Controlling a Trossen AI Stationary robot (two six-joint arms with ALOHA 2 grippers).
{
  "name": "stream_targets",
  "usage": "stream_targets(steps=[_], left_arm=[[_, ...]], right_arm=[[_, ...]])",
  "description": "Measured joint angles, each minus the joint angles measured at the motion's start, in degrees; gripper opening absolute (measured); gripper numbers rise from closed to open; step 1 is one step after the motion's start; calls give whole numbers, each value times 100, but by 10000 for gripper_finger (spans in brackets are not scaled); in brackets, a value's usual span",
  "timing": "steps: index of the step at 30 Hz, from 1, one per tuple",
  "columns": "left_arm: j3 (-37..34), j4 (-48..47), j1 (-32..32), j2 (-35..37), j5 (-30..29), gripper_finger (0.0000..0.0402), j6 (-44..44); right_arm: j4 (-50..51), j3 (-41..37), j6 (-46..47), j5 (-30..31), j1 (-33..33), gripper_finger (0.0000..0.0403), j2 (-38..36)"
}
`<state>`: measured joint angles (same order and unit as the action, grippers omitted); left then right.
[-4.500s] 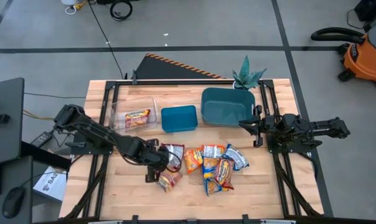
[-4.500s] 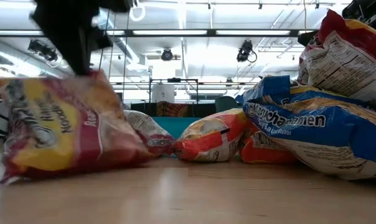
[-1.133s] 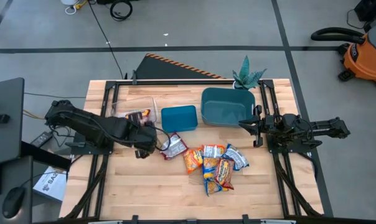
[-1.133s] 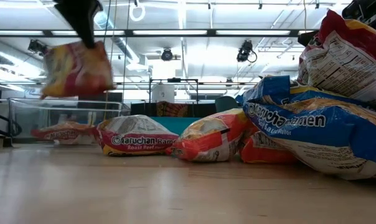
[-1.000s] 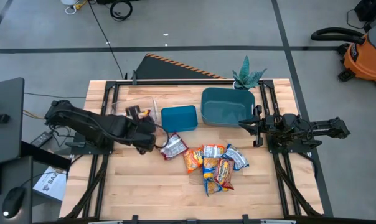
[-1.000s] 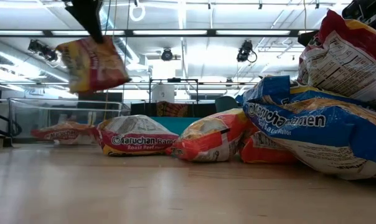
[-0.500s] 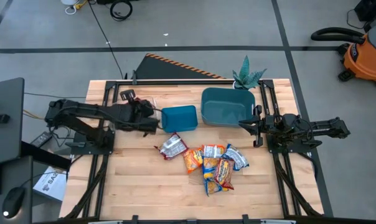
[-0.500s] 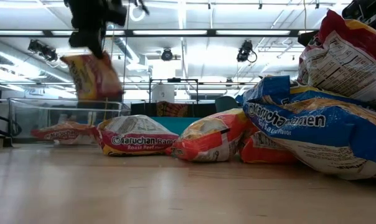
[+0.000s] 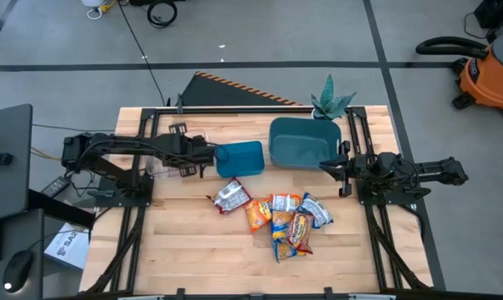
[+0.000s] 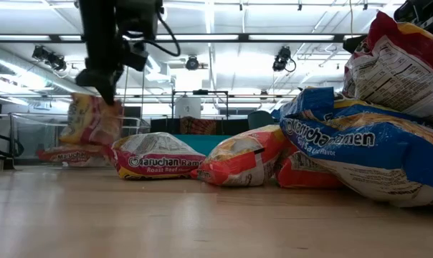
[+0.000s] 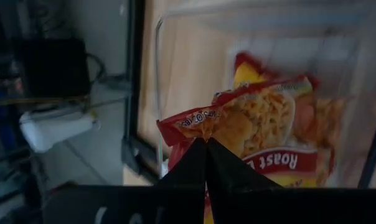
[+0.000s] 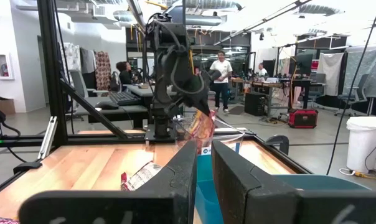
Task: Sort Maruchan noodles
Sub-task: Put the red noodle pack into the transparent bin
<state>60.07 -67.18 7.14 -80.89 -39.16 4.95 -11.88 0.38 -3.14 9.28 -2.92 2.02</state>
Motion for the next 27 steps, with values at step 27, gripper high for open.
stream_targets(steps=[27], left_arm=[[-8, 1186, 363, -1, -364, 157, -646]], right_arm=[[-2, -2, 0, 0, 0, 55, 0]])
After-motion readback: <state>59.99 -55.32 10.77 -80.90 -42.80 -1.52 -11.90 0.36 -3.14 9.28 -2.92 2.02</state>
